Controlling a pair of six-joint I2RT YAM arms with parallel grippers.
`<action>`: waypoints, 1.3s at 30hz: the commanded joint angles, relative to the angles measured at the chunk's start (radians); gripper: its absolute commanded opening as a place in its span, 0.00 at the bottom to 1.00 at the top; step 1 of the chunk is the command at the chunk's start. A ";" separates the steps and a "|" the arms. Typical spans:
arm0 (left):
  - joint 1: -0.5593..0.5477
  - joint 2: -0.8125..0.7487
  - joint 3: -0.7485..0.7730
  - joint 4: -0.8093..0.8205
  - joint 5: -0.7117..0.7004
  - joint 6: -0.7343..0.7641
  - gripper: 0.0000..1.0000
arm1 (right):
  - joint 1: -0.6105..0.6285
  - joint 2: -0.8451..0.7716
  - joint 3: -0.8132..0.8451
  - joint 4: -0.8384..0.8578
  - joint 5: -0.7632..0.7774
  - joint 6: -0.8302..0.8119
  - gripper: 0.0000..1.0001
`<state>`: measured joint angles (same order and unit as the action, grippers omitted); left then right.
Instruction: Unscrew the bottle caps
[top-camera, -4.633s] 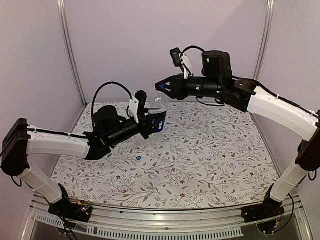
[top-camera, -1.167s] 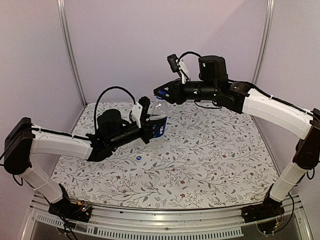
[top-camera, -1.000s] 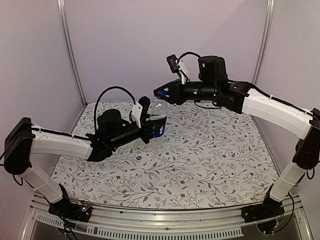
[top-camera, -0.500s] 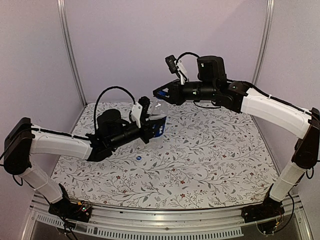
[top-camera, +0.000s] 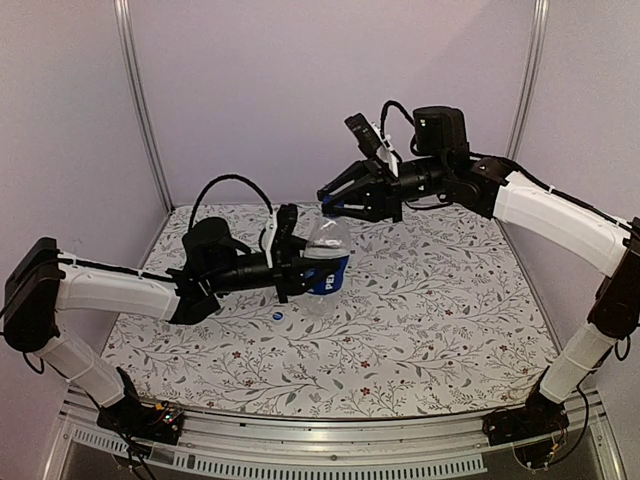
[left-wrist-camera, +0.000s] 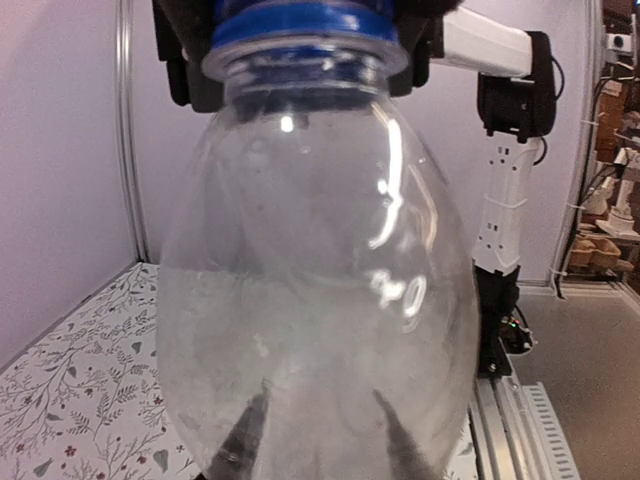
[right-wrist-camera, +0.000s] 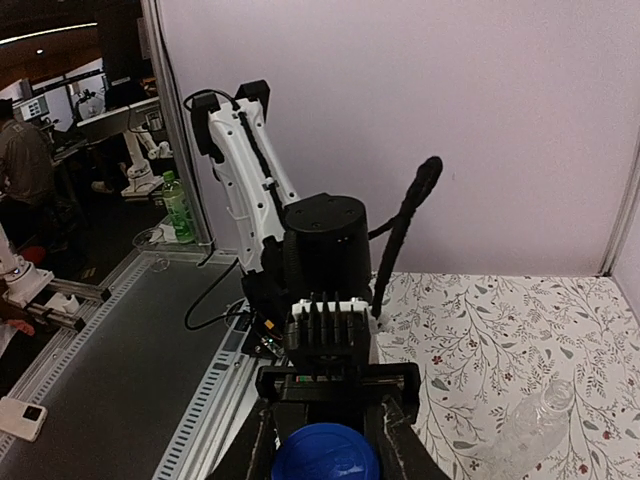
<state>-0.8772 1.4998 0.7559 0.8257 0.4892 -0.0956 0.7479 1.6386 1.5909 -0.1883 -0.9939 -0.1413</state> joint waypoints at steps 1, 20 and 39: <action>0.032 0.032 0.001 0.187 0.304 -0.103 0.28 | -0.037 0.009 0.036 -0.076 -0.270 -0.121 0.09; 0.041 0.023 0.000 0.122 0.152 -0.074 0.26 | -0.044 0.005 0.044 -0.081 -0.014 -0.011 0.65; -0.023 -0.007 0.076 -0.132 -0.330 -0.014 0.29 | 0.031 -0.082 0.040 0.010 0.634 0.316 0.85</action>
<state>-0.8757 1.5150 0.7948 0.7509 0.2760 -0.1390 0.7341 1.5646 1.6161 -0.1719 -0.5732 0.1169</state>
